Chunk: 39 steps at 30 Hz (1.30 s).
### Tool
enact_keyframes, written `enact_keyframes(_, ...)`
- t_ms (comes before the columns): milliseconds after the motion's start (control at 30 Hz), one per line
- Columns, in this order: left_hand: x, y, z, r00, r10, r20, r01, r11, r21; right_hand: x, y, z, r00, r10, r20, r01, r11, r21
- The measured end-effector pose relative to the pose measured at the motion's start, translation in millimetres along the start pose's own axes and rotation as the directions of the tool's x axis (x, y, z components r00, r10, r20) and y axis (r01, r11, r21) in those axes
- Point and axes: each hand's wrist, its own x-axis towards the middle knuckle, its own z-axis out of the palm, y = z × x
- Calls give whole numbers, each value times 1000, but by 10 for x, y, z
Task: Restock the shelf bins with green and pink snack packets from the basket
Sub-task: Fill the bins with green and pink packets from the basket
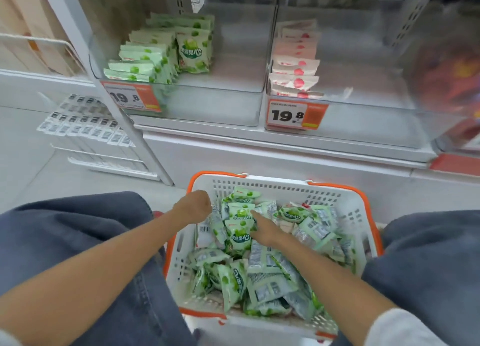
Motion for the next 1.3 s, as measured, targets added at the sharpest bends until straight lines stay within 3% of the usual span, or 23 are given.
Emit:
enact_keyframes(67,-8,20,14,1000,19,-2,-19,1000,1,75,3,86,999,5,-32,-6,999,-50)
enact_keyframes(200,-35,44,30,999,38,14,-38,998,-45,97,-23,230,989,-107,-104,61,927,-370)
enact_keyframes(300,-52,44,41,999,45,15,-43,996,-74,108,-13,315,979,-180,-98,135,926,-353)
enact_keyframes(433,-60,1,49,999,40,18,-37,992,-120,129,-54,267,971,-208,-114,133,875,-466)
enact_keyframes(567,-62,29,-8,996,79,40,-67,966,-249,-4,-255,-110,965,-235,-120,206,955,-211)
enact_keyframes(700,-190,223,-211,964,263,29,-219,855,-471,-410,-807,-842,914,-380,-142,386,922,18)
enact_keyframes(833,-309,391,-543,921,369,-125,-357,672,-649,-756,-1340,-1409,868,-460,-184,464,885,-24)
enact_keyframes(900,-370,452,-733,896,395,-202,-425,636,-644,-865,-1544,-1594,858,-479,-184,483,875,-26)
enact_keyframes(1100,-452,439,-1248,822,426,-379,-568,666,-484,-1111,-2041,-1880,830,-500,-246,506,861,-42)
enact_keyframes(1167,-438,379,-1414,825,372,-426,-561,634,-532,-1105,-2148,-1874,829,-456,-325,529,828,186)
enact_keyframes(1233,-419,305,-1601,833,309,-459,-547,587,-597,-1060,-2232,-1873,844,-397,-360,528,729,436)
enact_keyframes(1300,-398,270,-1788,861,273,-430,-506,556,-659,-1041,-2334,-1886,849,-409,-335,529,671,519)
